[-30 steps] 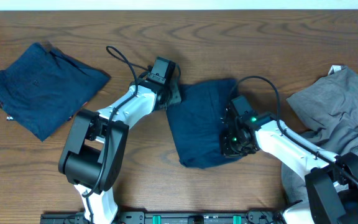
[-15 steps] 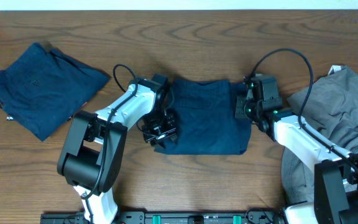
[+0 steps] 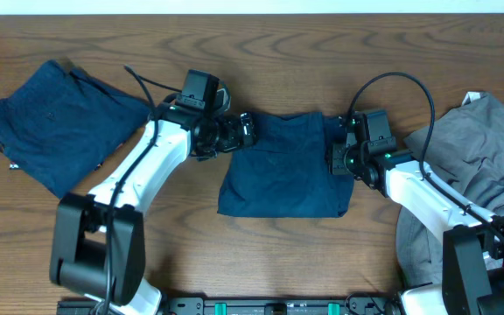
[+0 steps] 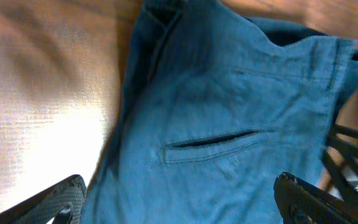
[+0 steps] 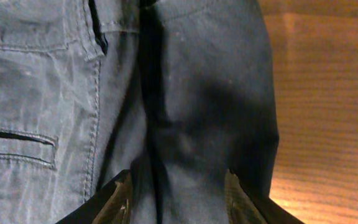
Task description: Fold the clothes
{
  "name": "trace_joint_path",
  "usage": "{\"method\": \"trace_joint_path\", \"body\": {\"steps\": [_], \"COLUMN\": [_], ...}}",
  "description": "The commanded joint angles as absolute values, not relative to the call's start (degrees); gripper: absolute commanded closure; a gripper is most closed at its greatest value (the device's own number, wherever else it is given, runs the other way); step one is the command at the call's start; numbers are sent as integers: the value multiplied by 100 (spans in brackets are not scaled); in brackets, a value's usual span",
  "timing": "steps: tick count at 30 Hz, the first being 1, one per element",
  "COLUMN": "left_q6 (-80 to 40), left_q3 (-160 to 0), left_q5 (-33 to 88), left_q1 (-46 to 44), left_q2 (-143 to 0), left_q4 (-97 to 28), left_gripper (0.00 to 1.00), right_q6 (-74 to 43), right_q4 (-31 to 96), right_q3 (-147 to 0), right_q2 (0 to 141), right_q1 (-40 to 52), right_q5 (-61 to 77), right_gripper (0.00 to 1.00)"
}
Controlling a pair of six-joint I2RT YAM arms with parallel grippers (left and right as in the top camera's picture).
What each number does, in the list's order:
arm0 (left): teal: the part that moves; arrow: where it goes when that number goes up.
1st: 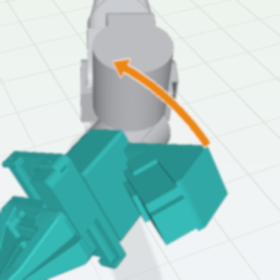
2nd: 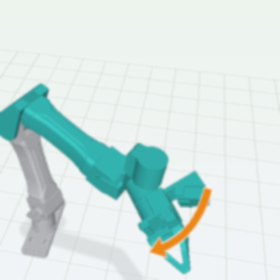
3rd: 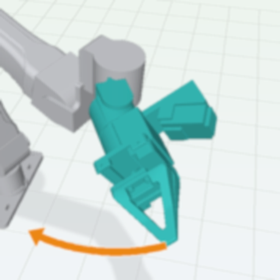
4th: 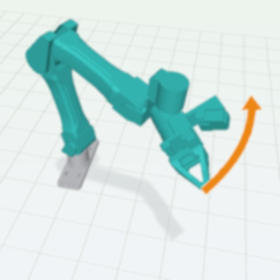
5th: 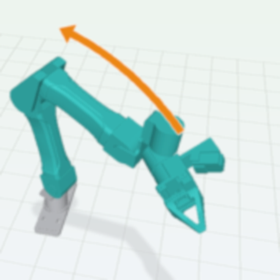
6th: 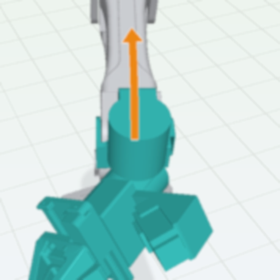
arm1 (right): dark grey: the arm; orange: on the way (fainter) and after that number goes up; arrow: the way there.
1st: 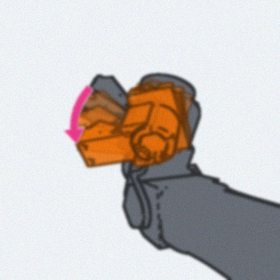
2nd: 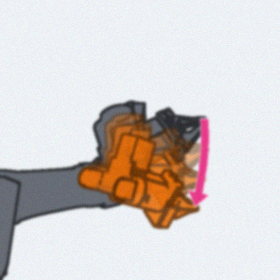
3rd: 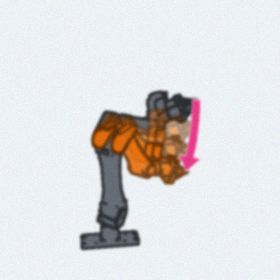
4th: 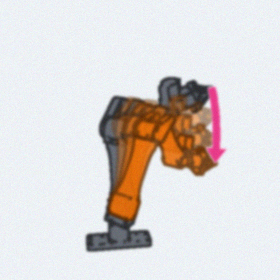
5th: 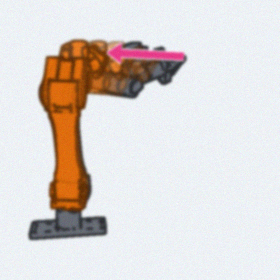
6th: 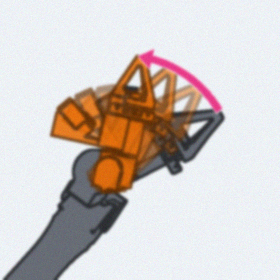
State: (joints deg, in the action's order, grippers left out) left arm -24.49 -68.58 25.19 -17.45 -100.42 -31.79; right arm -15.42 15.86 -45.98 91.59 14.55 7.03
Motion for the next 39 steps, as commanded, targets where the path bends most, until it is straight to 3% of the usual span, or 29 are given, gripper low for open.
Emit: {"method": "trace_joint_path", "body": {"steps": [1, 6, 13, 14, 17, 18, 20, 21, 29, 39], "left_q6": [-2058, -1850, -1780, -1778, -1765, -1763, -1767, -1782, -1761, -1758], "left_q3": [-6858, -6858, -6858, -6858, -6858, -6860, -6860, -6860, -6943, -7015], "left_q5": [2331, 2443, 4160, 4265, 4294, 4294, 4309, 4307, 4086, 2624], "left_q1": [-1737, -1737, -1920, -1992, -2215, -2261, -2285, -2281, -1730, 429], "left_q2": [-10436, -11002, -11649, -11690, -11736, -11734, -11721, -11710, -11220, -9209], "left_q4": [-3033, -2777, -2132, -2062, -1844, -1734, -1540, -1472, -1448, -1739], "left_gripper": [2, 2, 1, 13, 33, 44, 85, 94, 94, 94], "right_q6": [-1468, -1466, -1468, -1468, -1466, -1466, -1468, -1468, -1356, -1059], "right_q4": [1658, 1684, 1712, 1712, 1717, 1721, 1741, 1758, 2005, 2471], "right_q3": [-4687, -4687, -4687, -4687, -4687, -4687, -4687, -4687, -4694, -4694], "right_q2": [9161, 9161, 9161, 9161, 9161, 9161, 9161, 9161, 8720, 7461], "right_q1": [1431, 1431, 1431, 1431, 1431, 1431, 1431, 1431, 1310, 803], "right_q5": [731, 729, 731, 731, 731, 731, 733, 733, 725, 687], "right_gripper": [53, 52, 52, 52, 52, 51, 52, 52, 48, 47]}}
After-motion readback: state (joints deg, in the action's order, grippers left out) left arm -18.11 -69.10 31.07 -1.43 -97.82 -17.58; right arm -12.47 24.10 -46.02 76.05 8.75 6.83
